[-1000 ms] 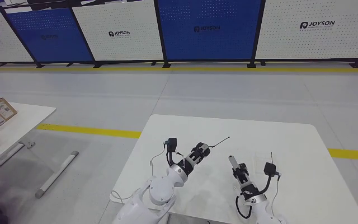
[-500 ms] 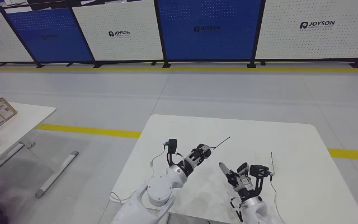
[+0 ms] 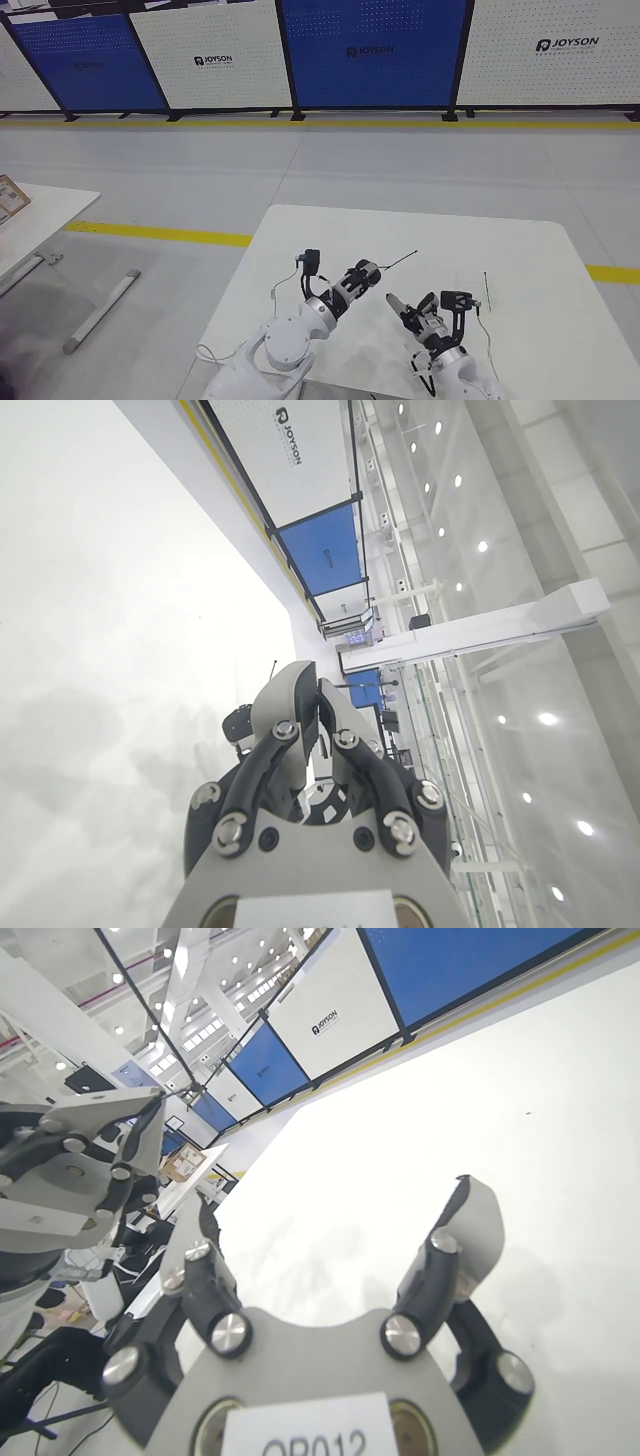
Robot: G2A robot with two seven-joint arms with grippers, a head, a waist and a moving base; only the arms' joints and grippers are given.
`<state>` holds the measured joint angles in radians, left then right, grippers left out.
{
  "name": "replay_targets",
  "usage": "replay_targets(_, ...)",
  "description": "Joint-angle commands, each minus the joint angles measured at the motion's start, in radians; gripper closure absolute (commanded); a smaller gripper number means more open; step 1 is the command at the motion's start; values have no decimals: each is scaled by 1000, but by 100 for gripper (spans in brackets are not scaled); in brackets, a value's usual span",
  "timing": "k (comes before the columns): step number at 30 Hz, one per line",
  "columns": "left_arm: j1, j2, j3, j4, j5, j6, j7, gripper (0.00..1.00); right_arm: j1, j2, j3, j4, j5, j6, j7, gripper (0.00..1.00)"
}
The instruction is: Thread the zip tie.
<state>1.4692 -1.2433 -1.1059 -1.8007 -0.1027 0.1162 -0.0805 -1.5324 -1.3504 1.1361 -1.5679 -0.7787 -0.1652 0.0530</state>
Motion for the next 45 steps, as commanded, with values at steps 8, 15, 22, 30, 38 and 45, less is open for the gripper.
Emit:
replay_targets(8, 2, -2, 5, 3, -6, -6, 13, 100, 1, 0, -4, -2, -20, 2, -11, 0)
replay_targets(15, 3, -4, 33, 8, 15, -10, 4, 100, 7, -6, -30, 15, -88, 58, -92, 53)
replay_targets(22, 1, -6, 43, 17, 31, -11, 2, 100, 23, -8, -49, 30, -77, 20, -65, 70)
replay_targets(30, -5, -7, 74, 31, 54, 10, -31, 100, 16, -2, -24, 24, -46, -29, -55, 69)
replay_targets(38, -10, -9, 79, 39, 47, 14, -35, 100, 18, -1, -24, 25, -53, -37, -55, 64)
replay_targets(45, -9, -9, 78, 37, 48, 14, -38, 100, 19, -1, -24, 22, -50, -47, -81, 66)
